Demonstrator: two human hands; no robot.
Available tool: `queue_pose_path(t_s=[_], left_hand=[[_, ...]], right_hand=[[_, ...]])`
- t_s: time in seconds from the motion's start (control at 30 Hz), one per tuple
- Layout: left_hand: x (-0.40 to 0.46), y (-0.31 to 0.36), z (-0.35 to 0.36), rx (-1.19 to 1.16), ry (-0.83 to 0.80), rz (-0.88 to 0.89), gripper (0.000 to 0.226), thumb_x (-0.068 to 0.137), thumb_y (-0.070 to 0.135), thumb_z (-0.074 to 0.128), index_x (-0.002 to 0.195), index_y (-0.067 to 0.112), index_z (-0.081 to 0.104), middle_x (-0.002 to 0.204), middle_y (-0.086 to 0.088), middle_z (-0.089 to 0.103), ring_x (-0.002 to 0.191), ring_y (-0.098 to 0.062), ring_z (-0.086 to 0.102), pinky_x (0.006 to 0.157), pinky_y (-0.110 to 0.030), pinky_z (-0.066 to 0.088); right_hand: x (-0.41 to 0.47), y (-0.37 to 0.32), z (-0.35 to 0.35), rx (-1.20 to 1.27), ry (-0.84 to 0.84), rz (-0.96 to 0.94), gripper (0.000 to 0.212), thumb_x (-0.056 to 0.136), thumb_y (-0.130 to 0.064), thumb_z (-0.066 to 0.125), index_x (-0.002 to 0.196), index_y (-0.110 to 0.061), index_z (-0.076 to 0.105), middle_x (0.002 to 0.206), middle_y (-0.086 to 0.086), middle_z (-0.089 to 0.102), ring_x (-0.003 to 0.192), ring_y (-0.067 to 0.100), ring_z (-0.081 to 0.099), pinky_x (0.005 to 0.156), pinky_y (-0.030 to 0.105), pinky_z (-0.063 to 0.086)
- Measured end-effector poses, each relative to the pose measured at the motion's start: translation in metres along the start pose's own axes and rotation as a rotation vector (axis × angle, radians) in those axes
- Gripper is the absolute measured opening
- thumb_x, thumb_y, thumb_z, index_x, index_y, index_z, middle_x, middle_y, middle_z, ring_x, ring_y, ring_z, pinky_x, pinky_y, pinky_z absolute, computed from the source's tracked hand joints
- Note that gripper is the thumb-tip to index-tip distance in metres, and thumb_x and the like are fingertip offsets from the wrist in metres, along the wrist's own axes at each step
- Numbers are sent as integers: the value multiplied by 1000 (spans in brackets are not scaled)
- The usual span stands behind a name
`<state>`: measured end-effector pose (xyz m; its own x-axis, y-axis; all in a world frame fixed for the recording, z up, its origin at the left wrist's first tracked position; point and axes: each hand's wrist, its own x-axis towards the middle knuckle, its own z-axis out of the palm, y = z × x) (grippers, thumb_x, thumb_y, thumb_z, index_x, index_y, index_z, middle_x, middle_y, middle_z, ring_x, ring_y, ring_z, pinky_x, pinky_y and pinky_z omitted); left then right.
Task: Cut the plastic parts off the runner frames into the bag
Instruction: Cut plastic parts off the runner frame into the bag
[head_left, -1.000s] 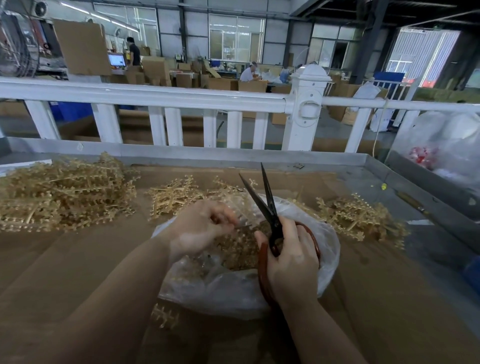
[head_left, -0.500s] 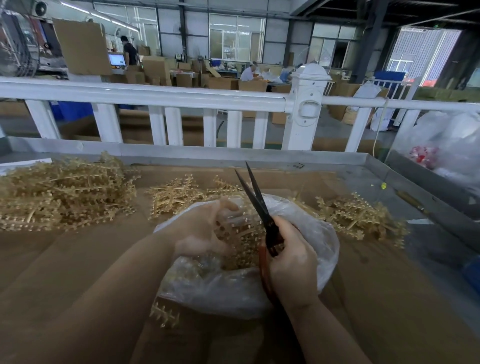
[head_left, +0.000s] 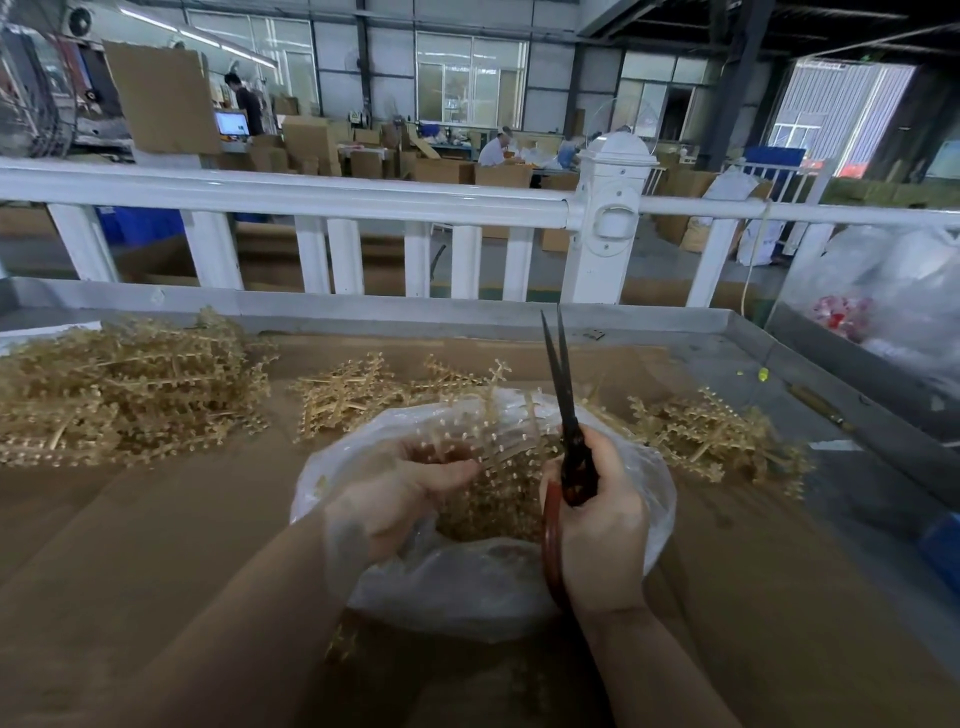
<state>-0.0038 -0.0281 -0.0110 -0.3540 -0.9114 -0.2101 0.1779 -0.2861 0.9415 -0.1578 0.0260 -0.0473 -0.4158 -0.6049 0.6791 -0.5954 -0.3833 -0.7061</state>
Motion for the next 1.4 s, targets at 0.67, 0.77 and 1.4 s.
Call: queue_pose_path(t_s=[0.67, 0.77, 1.4], left_hand=[[5, -4, 21, -71, -27, -89, 25, 91, 7, 56, 112, -5, 63, 103, -19, 71, 89, -26, 70, 79, -37, 56], [6, -6, 20, -145, -12, -82, 25, 96, 5, 49, 116, -6, 60, 102, -20, 71, 85, -25, 72, 76, -36, 58], [0, -10, 27, 64, 70, -44, 18, 77, 12, 75, 93, 7, 71, 88, -10, 74, 85, -22, 71, 72, -33, 56]], right_hand=[[-2, 4, 3, 9, -104, 5, 20, 87, -11, 64, 106, -18, 64, 92, -5, 66, 91, 11, 64, 82, 35, 53], [-2, 4, 6, -49, -133, 4, 23, 86, -14, 66, 109, -15, 66, 94, -6, 68, 94, 9, 64, 83, 34, 52], [-1, 2, 1, 132, -164, 58, 40, 81, -2, 70, 107, -33, 63, 94, -12, 69, 92, 5, 65, 84, 33, 54]])
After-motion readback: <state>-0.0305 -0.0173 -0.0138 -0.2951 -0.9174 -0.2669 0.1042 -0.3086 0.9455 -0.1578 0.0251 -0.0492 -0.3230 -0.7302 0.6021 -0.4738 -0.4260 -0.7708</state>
